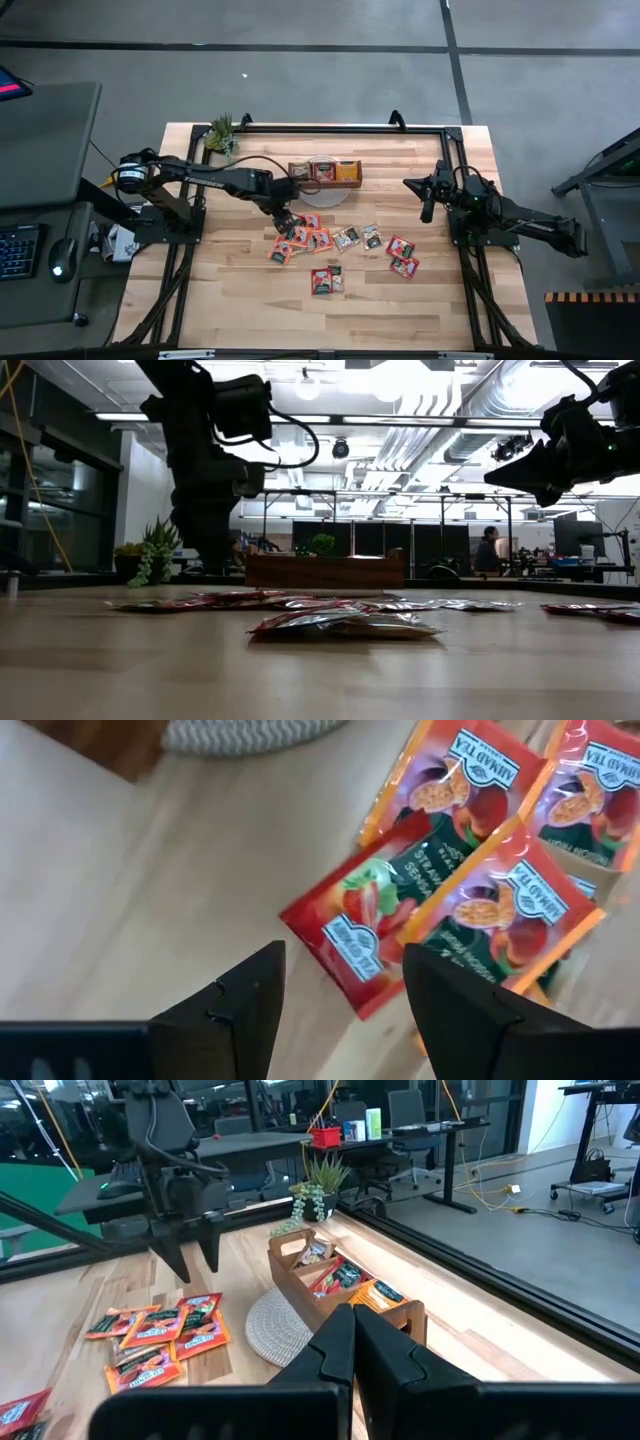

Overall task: Pick & Place Tea
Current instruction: Put the red tea bag in the middle section of the wooden organizer

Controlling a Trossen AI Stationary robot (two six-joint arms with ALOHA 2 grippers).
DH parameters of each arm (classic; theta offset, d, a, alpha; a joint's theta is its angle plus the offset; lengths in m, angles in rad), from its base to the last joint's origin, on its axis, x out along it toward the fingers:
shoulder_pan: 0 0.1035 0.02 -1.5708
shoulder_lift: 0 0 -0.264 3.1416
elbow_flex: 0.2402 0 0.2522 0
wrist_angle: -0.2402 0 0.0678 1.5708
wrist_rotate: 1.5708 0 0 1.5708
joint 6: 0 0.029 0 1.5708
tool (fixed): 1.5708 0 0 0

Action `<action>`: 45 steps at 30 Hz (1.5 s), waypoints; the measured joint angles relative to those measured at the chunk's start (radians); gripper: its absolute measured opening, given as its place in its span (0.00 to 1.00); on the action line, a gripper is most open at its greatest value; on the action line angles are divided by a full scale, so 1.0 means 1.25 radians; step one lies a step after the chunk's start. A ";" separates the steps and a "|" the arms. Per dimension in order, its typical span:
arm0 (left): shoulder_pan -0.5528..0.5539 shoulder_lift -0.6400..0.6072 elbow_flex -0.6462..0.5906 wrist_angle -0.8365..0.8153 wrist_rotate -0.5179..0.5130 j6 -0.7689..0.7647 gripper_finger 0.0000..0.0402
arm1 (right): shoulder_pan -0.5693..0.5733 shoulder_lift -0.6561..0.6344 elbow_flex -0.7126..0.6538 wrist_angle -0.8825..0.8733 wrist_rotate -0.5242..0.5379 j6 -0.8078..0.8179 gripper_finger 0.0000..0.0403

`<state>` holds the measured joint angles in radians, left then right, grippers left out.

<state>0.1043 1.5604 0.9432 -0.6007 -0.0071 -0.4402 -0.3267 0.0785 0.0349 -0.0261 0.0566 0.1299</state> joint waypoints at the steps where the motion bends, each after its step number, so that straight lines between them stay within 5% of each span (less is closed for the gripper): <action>1: 0.000 0.000 0.000 0.002 -0.004 0.010 0.50 | 0.000 0.000 0.000 0.000 0.000 0.000 0.00; 32: 0.022 0.013 -0.008 -0.010 0.014 0.619 0.50 | 0.000 0.000 0.000 0.000 0.000 0.000 0.00; 45: 0.022 0.070 -0.007 0.032 -0.002 0.681 0.50 | 0.000 0.000 0.000 0.000 0.000 0.000 0.00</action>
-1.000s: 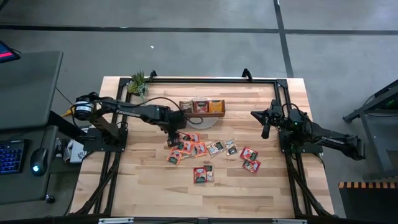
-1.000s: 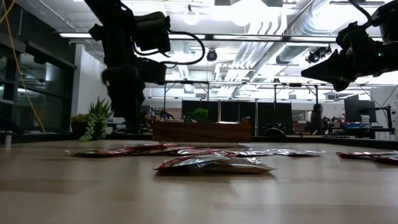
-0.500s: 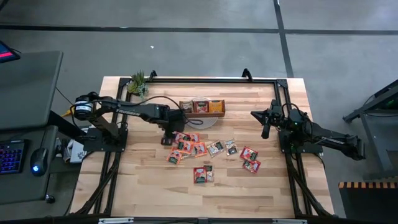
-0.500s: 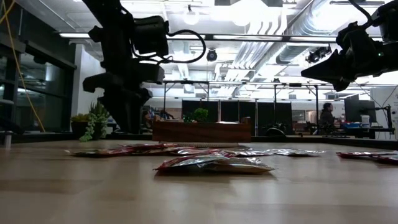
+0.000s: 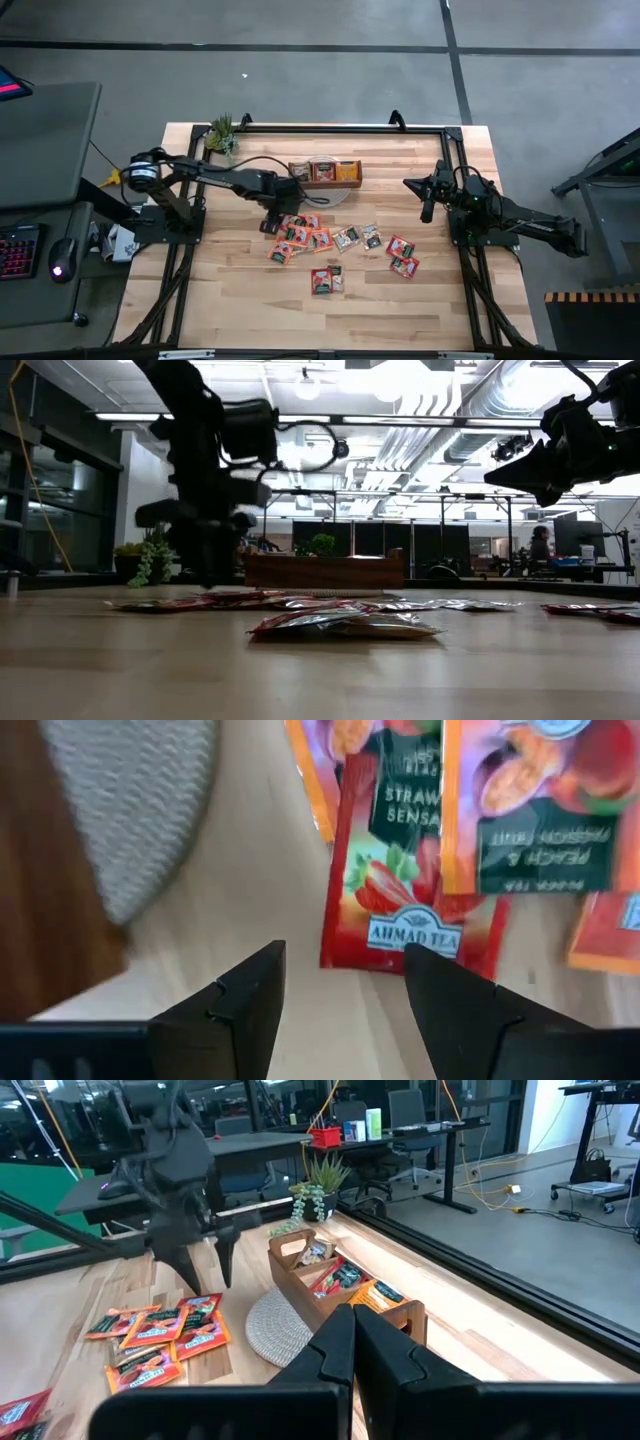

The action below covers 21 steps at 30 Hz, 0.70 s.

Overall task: Pick & Place Tea
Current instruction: Put the red tea bag in the middle section of the wooden organizer

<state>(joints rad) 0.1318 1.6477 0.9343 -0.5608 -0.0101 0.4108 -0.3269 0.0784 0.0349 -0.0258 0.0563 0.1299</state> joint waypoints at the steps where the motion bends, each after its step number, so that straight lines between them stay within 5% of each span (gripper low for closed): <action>1: 0.000 0.004 -0.001 -0.007 0.000 0.003 0.50 | 0.000 0.000 0.000 0.000 0.000 0.000 0.00; 11: 0.000 0.031 0.002 0.031 0.008 0.003 0.50 | 0.000 0.000 0.000 0.000 0.000 0.000 0.00; 21: 0.001 0.065 0.003 0.062 0.121 -0.035 0.49 | 0.000 0.000 0.000 0.000 0.000 0.000 0.00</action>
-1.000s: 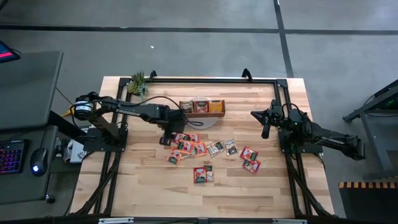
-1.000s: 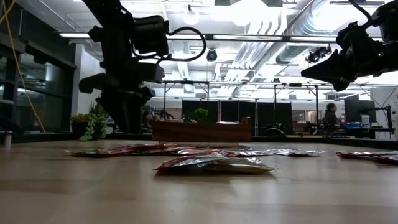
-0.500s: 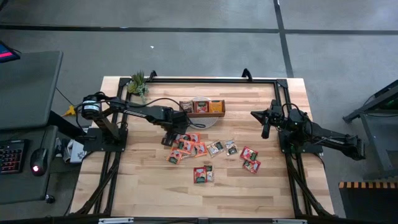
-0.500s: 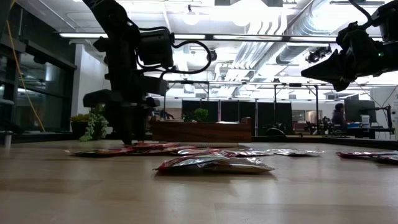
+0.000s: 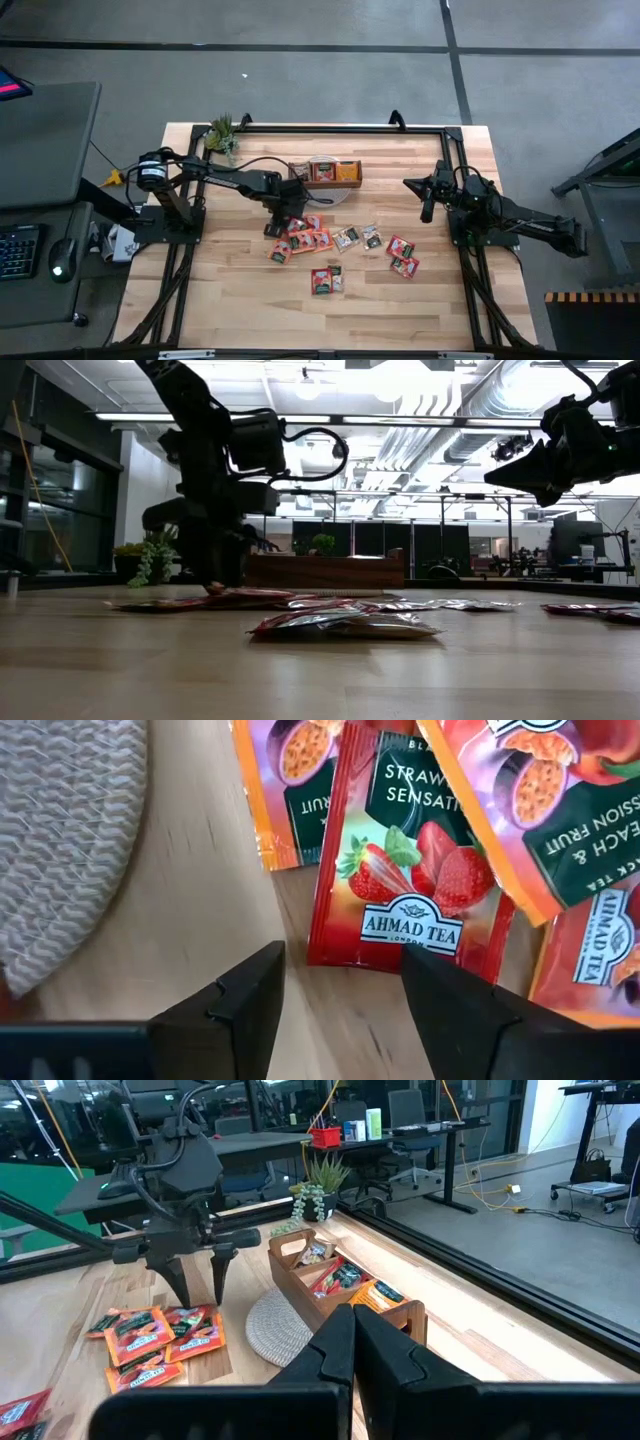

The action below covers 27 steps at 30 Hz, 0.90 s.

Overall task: Pick & Place Tea
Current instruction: Put the red tea bag in the middle section of the wooden organizer

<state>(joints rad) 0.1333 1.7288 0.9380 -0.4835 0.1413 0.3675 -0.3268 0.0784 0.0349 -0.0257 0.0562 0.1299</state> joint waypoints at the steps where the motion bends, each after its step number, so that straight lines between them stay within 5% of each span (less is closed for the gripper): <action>1: 0.000 0.003 -0.001 0.004 0.005 -0.005 0.49 | 0.000 0.000 0.000 0.000 0.000 0.000 0.00; 8: 0.000 0.022 0.000 0.020 0.017 -0.050 0.37 | 0.000 0.000 0.000 0.000 0.000 0.000 0.00; 18: -0.001 0.025 -0.001 0.022 0.028 -0.140 0.03 | 0.000 0.000 0.000 0.000 0.000 0.000 0.00; 27: -0.004 -0.018 -0.006 0.002 -0.029 -0.225 0.00 | 0.000 0.000 0.000 0.000 0.000 0.000 0.00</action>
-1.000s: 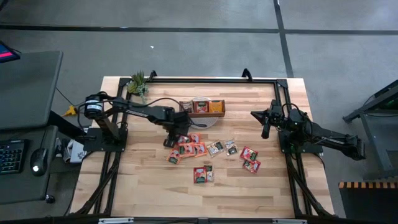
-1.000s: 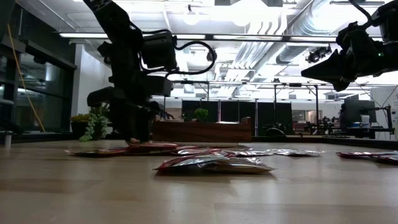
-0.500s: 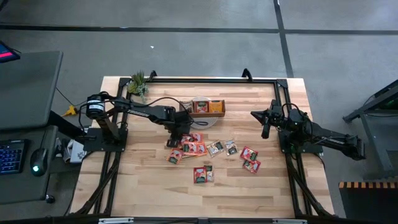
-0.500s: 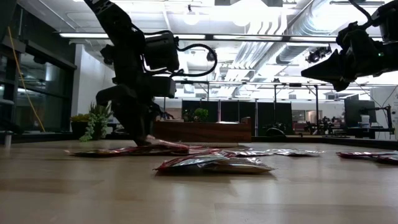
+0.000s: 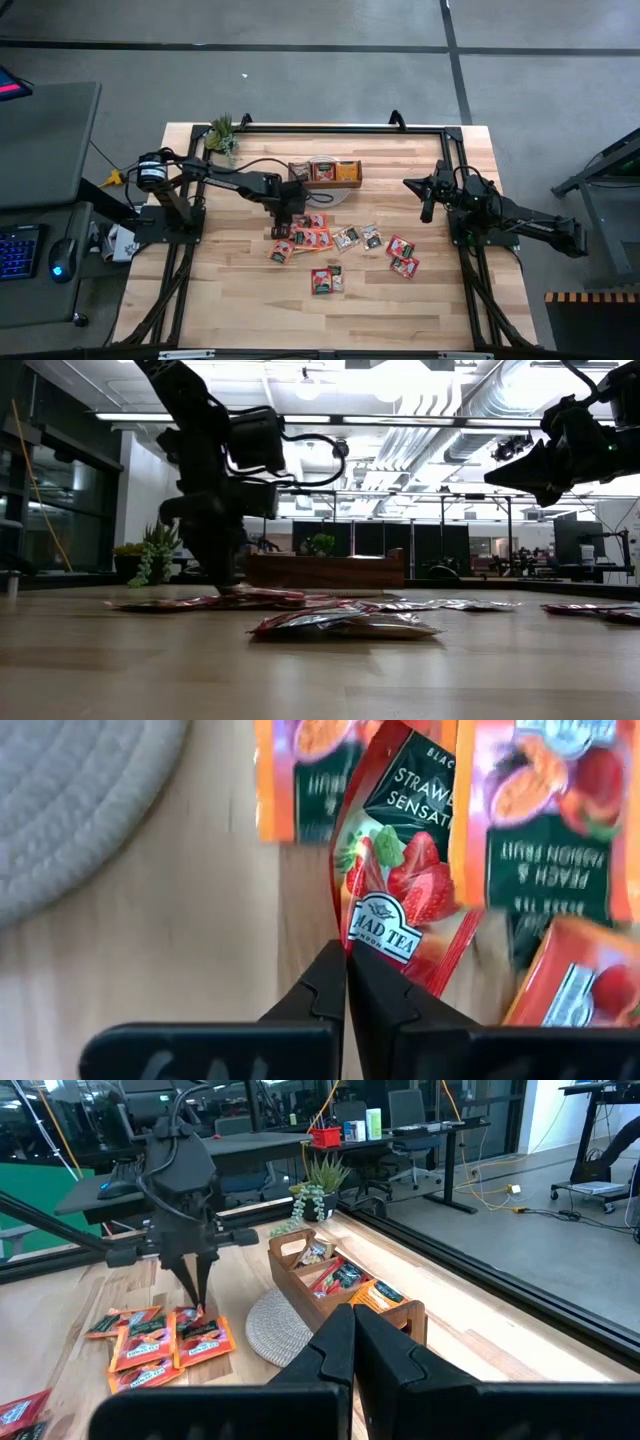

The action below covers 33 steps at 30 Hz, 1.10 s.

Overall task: Pick & Place Tea
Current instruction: Put the red tea bag in the middle section of the wooden organizer

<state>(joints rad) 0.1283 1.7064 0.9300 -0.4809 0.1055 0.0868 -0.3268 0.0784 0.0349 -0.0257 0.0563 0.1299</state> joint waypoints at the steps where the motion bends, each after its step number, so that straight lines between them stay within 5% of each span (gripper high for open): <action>1: 0.000 -0.010 -0.001 -0.015 -0.014 -0.010 0.00 | 0.000 0.000 0.000 0.000 0.000 0.000 0.00; 14: 0.001 -0.119 -0.001 -0.049 -0.152 -0.151 0.00 | 0.000 0.000 0.000 0.000 0.000 0.000 0.00; 24: 0.001 -0.276 0.002 0.107 -0.196 -0.263 0.00 | 0.000 0.000 0.000 0.000 0.000 0.000 0.00; 33: 0.001 -0.298 0.002 0.301 -0.289 -0.327 0.00 | 0.000 0.000 0.000 0.000 0.000 0.000 0.00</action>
<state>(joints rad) 0.1299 1.3338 0.9329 -0.1050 -0.2560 -0.3216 -0.3270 0.0784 0.0349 -0.0257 0.0560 0.1299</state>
